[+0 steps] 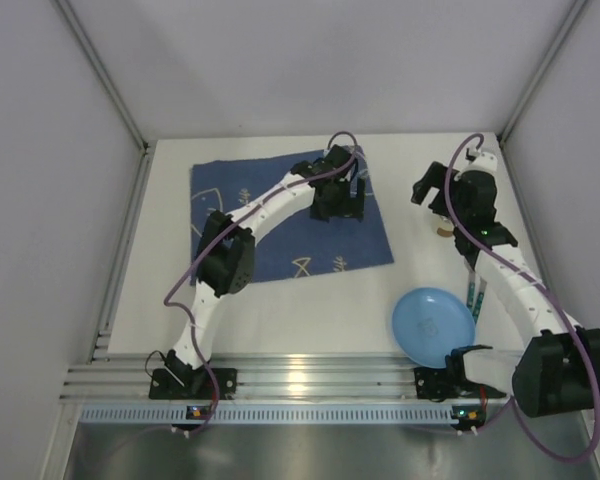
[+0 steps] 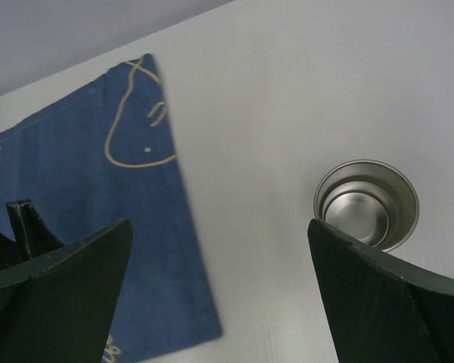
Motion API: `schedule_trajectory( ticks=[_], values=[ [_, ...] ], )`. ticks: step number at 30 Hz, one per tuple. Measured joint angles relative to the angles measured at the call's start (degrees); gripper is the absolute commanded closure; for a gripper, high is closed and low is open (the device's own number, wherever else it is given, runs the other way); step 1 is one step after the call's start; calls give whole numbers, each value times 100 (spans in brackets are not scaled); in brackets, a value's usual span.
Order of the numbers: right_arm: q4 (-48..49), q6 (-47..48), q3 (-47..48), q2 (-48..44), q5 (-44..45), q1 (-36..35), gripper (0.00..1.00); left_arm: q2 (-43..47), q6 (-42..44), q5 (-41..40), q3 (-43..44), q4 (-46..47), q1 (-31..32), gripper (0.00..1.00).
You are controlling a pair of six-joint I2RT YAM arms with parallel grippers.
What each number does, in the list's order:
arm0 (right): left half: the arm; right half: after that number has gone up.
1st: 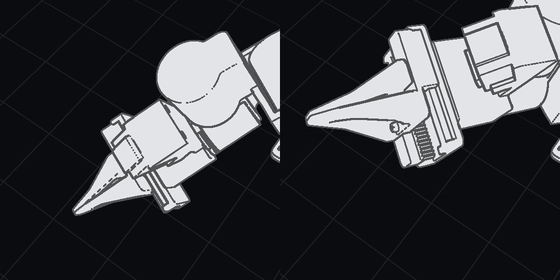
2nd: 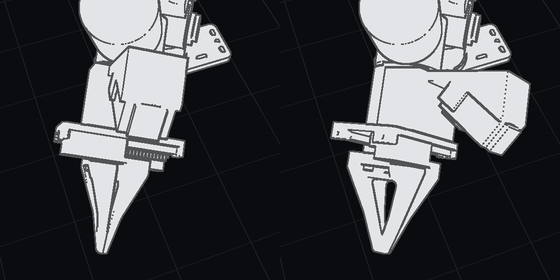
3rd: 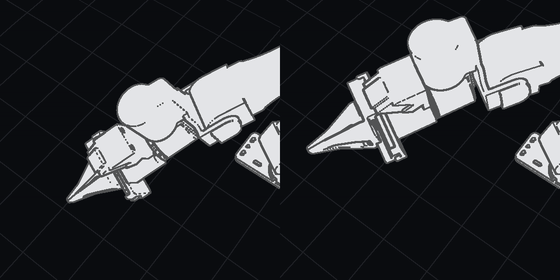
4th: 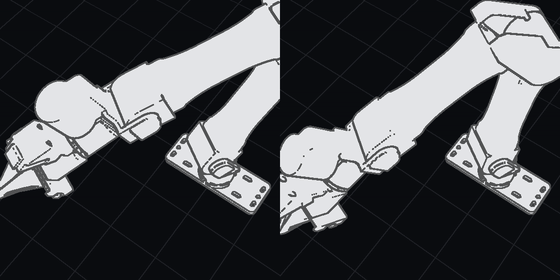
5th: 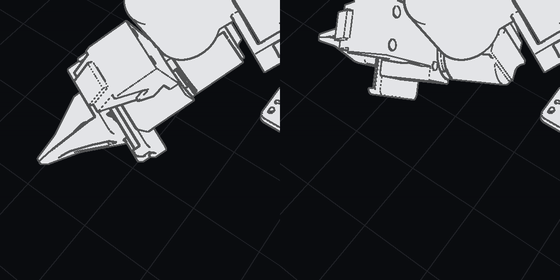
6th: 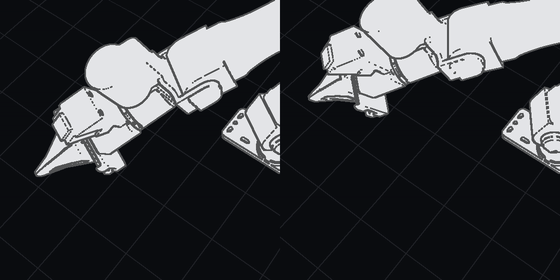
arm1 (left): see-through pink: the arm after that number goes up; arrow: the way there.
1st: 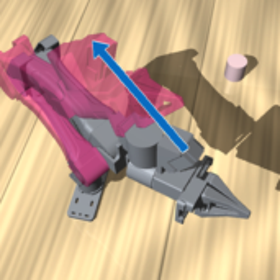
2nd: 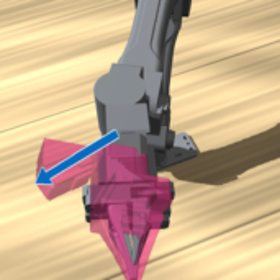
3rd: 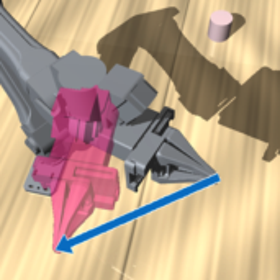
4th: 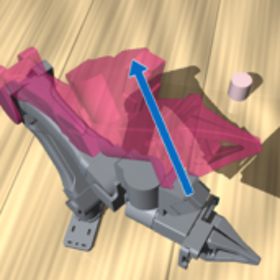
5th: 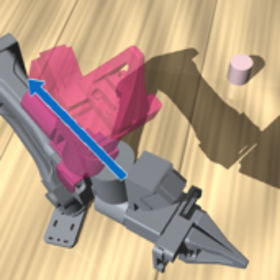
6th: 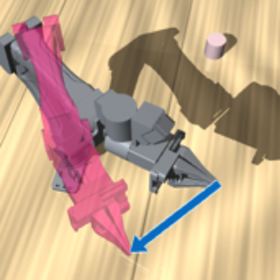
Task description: Set the dinner table for one person
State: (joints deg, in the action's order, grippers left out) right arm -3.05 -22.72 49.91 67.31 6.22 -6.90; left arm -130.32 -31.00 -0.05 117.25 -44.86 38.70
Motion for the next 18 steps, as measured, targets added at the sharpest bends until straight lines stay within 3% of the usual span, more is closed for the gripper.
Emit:
schedule_trajectory(
  ticks=[5, 9, 18],
  values=[
    [-2, 63, 0, 0, 11, -275, 0, 195, -361, 170, 343, -122, -120, 2],
    [-15, 61, 28, 55, -7, -313, 0, 719, -470, -144, 341, -245, -378, 1],
    [-629, 164, 769, 599, 50, -310, 0, 2199, -396, -697, -1873, 31, -866, 2]
  ],
)
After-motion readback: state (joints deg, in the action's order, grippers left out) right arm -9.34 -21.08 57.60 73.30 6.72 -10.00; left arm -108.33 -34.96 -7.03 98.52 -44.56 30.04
